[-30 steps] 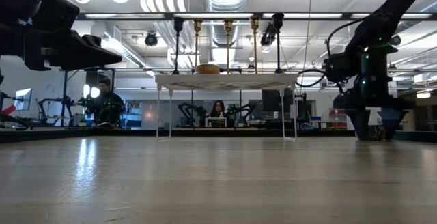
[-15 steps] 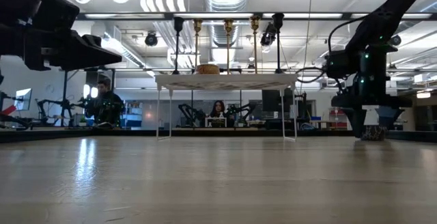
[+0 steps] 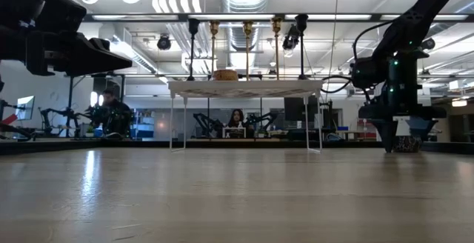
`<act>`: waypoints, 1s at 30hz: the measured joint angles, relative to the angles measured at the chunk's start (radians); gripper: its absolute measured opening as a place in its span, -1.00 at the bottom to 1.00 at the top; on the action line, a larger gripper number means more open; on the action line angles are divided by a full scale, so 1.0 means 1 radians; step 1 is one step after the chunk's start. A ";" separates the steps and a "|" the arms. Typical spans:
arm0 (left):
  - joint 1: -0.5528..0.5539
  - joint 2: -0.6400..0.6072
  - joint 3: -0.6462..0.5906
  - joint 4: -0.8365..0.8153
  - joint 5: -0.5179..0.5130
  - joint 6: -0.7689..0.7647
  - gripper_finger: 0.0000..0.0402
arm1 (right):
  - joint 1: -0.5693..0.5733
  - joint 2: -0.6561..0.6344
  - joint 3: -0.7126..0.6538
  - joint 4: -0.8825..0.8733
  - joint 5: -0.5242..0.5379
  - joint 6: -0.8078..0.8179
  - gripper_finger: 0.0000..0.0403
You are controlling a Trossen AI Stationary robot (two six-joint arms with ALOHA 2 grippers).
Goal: Pick & Place candle stick holders
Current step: Put the yellow scented candle on the shelf
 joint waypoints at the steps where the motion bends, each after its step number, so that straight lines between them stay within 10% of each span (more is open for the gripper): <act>1: 0.000 0.000 0.000 0.000 0.000 0.000 -0.83 | 0.000 -0.001 0.000 0.000 0.000 0.000 0.71; 20: 0.000 0.000 0.000 0.000 0.000 0.000 -0.83 | -0.001 -0.022 0.000 -0.017 0.027 0.011 0.44; 30: 0.000 0.000 0.000 0.000 0.000 0.000 -0.83 | 0.014 -0.236 0.109 -0.230 0.015 0.029 0.44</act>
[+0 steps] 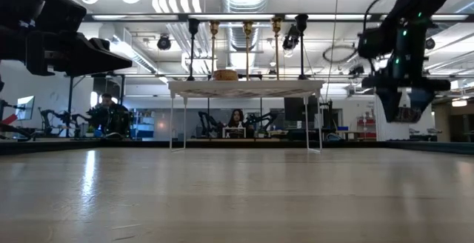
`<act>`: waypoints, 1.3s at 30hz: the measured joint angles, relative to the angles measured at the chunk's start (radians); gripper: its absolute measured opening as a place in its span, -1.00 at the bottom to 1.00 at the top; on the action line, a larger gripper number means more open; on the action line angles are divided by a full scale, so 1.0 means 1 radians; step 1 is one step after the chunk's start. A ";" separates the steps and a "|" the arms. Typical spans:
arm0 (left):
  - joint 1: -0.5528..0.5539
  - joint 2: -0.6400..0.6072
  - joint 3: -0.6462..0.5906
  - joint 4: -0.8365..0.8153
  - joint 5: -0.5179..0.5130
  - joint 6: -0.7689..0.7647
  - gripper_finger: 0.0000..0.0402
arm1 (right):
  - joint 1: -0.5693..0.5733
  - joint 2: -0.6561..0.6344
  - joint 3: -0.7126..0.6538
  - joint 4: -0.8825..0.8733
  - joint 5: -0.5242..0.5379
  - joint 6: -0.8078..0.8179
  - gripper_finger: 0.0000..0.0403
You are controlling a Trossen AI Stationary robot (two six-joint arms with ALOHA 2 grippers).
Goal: Pick & Place candle stick holders
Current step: Put the yellow scented candle on the shelf
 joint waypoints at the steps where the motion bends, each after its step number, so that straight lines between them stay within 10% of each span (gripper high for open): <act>1: 0.000 0.000 0.000 0.000 0.000 0.000 -0.83 | 0.007 -0.028 0.019 -0.027 -0.006 0.000 0.44; 19: 0.000 0.000 0.000 0.000 0.000 0.000 -0.83 | 0.414 -0.219 0.538 -0.079 -0.240 -0.368 0.44; 39: 0.000 0.000 0.000 0.000 0.000 0.000 -0.83 | 0.857 0.236 0.953 -0.066 0.245 -1.000 0.44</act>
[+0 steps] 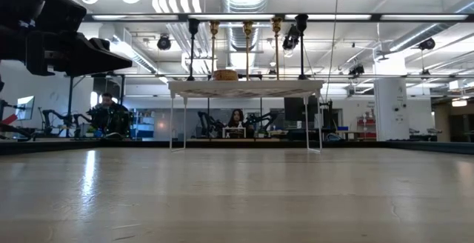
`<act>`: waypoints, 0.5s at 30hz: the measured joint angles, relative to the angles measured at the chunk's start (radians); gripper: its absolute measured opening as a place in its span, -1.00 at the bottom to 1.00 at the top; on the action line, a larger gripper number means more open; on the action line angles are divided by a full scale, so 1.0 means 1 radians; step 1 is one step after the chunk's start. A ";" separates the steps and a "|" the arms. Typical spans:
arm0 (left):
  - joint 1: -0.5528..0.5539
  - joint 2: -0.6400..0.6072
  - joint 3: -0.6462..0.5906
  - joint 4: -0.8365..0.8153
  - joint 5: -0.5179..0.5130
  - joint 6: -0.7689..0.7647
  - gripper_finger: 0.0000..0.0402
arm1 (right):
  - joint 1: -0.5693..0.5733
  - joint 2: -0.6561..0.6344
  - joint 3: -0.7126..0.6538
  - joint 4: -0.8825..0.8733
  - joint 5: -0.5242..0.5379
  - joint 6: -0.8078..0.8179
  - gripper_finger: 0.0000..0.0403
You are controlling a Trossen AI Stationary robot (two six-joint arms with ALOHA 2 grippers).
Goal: Pick & Place candle stick holders
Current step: Put the yellow scented candle on the shelf
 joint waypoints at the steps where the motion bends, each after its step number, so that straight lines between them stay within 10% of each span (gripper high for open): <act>1: 0.000 0.000 0.000 0.000 0.000 0.000 -0.83 | 0.017 0.018 0.016 0.001 0.022 -0.027 0.44; 15: 0.000 0.000 0.000 0.000 0.000 0.000 -0.83 | 0.079 0.135 0.105 -0.034 0.062 -0.509 0.44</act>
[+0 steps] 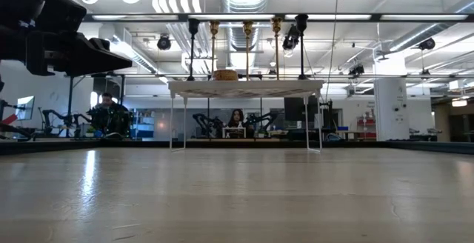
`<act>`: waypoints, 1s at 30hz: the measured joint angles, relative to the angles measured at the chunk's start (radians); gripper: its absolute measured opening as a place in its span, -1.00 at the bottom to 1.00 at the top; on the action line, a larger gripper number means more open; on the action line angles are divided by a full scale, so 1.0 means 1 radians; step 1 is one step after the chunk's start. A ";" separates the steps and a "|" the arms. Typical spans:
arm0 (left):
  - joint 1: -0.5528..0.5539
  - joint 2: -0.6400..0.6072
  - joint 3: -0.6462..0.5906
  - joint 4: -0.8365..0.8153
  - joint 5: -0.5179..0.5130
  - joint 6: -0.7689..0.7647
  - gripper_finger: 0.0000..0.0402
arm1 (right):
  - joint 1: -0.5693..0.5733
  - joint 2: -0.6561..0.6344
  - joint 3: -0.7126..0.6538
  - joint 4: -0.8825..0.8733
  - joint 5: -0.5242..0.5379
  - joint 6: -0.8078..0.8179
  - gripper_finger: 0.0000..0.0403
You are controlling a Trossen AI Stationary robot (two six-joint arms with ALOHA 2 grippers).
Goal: Pick & Place candle stick holders
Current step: Put the yellow scented candle on the shelf
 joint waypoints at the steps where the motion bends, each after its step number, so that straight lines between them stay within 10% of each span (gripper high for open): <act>1: 0.000 0.000 0.000 0.000 0.000 0.000 -0.83 | -0.003 0.006 0.000 -0.005 -0.005 -0.027 0.44; 30: 0.000 0.002 0.000 -0.004 0.000 0.000 -0.83 | -0.173 0.394 0.336 -0.409 -0.138 -0.207 0.44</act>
